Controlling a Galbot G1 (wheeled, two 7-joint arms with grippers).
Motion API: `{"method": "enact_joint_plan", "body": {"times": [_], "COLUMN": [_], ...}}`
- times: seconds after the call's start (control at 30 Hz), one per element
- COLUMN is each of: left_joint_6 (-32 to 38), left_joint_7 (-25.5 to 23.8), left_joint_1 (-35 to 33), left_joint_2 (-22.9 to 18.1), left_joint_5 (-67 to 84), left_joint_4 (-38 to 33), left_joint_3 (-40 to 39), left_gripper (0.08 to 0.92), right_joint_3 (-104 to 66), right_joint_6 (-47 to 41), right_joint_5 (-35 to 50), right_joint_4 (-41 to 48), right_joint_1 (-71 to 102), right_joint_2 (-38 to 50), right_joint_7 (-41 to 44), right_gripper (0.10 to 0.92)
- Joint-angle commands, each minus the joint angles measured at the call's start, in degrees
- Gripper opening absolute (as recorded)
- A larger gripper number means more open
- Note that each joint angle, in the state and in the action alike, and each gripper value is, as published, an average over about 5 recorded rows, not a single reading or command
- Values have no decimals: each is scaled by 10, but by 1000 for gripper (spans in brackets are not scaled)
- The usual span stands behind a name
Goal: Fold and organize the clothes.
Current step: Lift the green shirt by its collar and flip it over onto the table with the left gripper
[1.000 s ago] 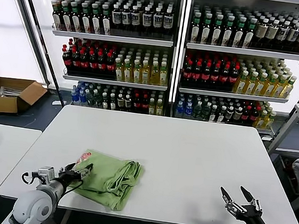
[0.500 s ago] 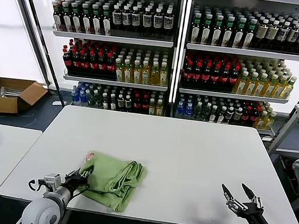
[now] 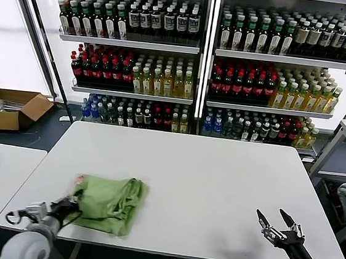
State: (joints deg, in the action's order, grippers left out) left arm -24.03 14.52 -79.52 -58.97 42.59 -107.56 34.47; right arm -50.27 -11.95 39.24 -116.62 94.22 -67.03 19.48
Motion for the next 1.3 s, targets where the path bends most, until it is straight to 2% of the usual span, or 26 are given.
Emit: {"method": "enact_joint_plan", "body": {"times": [0.03, 0.17, 0.27, 0.4, 0.47, 0.57, 0.7, 0.83, 0.97, 1.13, 1.3], "left_joint_6": [8, -2, -8, -12, -15, -16, -15, -18, -24, -29, -40], "left_joint_7": [5, 14, 21, 29, 45, 73, 94, 99, 105, 117, 110], "left_joint_1": [-40, -18, -5, -3, 0, 8, 16, 30, 57, 95, 123], "left_joint_2": [116, 160, 157, 110, 79, 33, -29, -82, -132, -163, -168], "left_joint_5": [57, 64, 57, 22, 7, -25, -83, -137, -153, -143, -59], "left_joint_4": [49, 72, 54, -24, -73, -134, -174, -165, -125, -81, -79], "left_joint_3": [267, 294, 287, 234, 182, 75, -86, -221, -305, -342, -349], "left_gripper": [150, 150, 150, 150, 150, 150, 150, 150, 150, 150, 150], "right_joint_3": [12, 16, 12, 5, 5, 5, 4, 0, -6, -11, -1], "right_joint_6": [1, 3, 4, 2, 2, 2, -1, -4, -6, -8, -19], "right_joint_5": [1, 2, 15, 33, 32, 31, 28, 24, 16, 7, -7], "right_joint_4": [1, -2, -7, -17, -21, -29, -41, -53, -66, -81, -93], "right_joint_1": [-4, -4, 0, 8, 11, 16, 21, 25, 34, 48, 57], "right_joint_2": [-3, -3, -3, -3, -5, -10, -17, -24, -30, -38, -40], "right_joint_7": [1, 3, 3, 1, 1, 1, 0, -2, -4, -4, -7], "right_gripper": [823, 823, 823, 823, 823, 823, 823, 823, 823, 823, 823]}}
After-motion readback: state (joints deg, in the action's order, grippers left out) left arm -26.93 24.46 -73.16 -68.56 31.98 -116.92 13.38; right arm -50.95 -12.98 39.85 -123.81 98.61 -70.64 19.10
